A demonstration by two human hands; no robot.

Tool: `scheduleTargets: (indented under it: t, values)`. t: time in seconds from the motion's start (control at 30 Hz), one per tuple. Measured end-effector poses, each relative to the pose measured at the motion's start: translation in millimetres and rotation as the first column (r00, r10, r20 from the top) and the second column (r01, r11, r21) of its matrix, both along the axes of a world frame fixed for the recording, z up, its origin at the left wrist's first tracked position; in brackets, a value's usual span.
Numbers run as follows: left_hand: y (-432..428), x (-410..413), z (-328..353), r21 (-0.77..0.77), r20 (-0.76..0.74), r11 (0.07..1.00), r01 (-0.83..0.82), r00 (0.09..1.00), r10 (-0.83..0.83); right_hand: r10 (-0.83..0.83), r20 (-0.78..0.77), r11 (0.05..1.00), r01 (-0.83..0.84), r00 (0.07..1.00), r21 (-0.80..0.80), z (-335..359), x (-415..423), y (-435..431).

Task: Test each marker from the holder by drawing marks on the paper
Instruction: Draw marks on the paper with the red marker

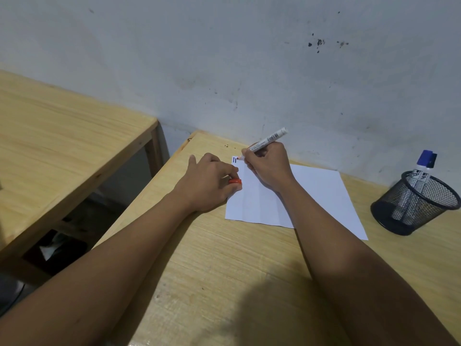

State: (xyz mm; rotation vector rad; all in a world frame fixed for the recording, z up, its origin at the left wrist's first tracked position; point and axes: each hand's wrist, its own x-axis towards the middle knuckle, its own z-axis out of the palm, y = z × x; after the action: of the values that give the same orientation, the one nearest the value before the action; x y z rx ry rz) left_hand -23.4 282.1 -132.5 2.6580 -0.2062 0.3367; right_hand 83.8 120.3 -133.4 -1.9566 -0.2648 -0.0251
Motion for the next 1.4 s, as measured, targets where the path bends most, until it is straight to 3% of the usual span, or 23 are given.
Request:
scheduleTargets:
  t: [0.7,1.0,1.2,1.3,1.4]
  values:
    - [0.7,1.4,-0.3,-0.027,-0.009,1.000,0.002,1.000,-0.002,0.068,-0.086,0.995,-0.062,0.994,0.073,4.7,-1.1,-2.2]
    - [0.0,-0.5,1.3,-0.015,-0.020,1.000,0.001,1.000,-0.002,0.034,-0.177,0.889,0.051,0.984,0.455,32.9,-6.9,-17.4]
    - [-6.0,-8.7,15.8,-0.020,-0.018,1.000,0.010,1.000,-0.011,0.016,-0.067,0.867,0.019,0.998,0.498,73.4,-33.6,-41.0]
    - [-12.6,-14.7,24.2,-0.096,0.016,0.994,-0.058,0.998,0.060,0.016,-0.033,0.864,0.003,0.999,0.503,89.9,-53.9,-59.2]
    - [-28.8,-22.2,45.1,-0.307,0.090,0.950,-0.064,0.991,0.096,0.007,0.012,0.863,-0.012,1.000,0.504,108.3,-75.8,-83.7]
